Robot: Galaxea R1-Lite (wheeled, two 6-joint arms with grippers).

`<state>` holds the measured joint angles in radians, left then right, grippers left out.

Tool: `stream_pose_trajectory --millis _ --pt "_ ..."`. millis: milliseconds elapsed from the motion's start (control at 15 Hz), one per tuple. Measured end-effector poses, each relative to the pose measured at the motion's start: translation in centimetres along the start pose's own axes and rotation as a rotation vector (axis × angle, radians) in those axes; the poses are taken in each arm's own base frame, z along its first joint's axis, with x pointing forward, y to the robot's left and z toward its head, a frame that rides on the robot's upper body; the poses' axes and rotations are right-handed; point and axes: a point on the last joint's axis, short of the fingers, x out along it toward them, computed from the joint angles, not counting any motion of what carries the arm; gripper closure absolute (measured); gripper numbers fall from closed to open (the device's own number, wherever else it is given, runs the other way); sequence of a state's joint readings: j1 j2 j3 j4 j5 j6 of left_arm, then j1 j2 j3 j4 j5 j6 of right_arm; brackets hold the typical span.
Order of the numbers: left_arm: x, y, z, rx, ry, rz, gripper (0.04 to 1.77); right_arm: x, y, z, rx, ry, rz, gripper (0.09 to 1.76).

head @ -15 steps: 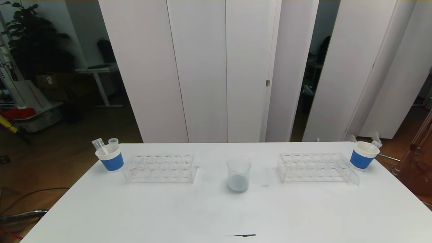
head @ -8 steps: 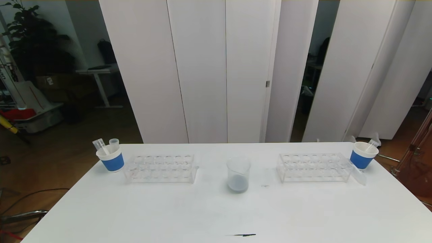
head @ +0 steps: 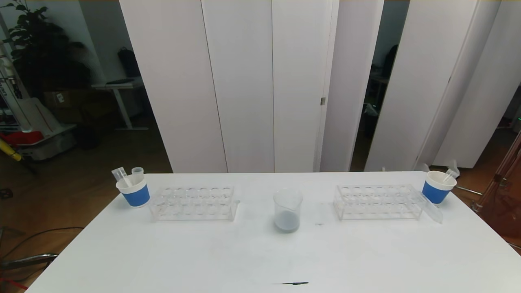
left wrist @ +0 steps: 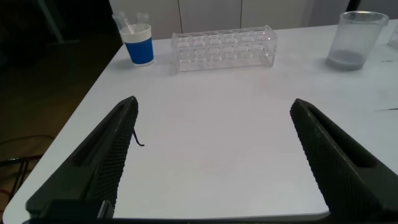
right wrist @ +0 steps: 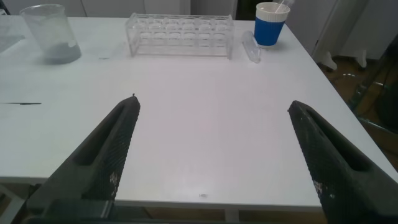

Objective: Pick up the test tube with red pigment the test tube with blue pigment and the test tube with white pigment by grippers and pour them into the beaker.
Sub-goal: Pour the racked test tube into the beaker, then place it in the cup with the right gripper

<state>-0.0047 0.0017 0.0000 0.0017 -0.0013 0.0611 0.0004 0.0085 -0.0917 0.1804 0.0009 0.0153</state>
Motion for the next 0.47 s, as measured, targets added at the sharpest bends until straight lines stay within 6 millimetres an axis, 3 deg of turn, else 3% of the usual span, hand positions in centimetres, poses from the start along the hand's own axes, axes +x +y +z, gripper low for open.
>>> stream_pose_trajectory --millis 467 --pt "0.00 0.00 0.00 0.000 0.000 0.000 0.06 0.11 -0.02 -0.46 0.000 0.004 -0.005 0.14"
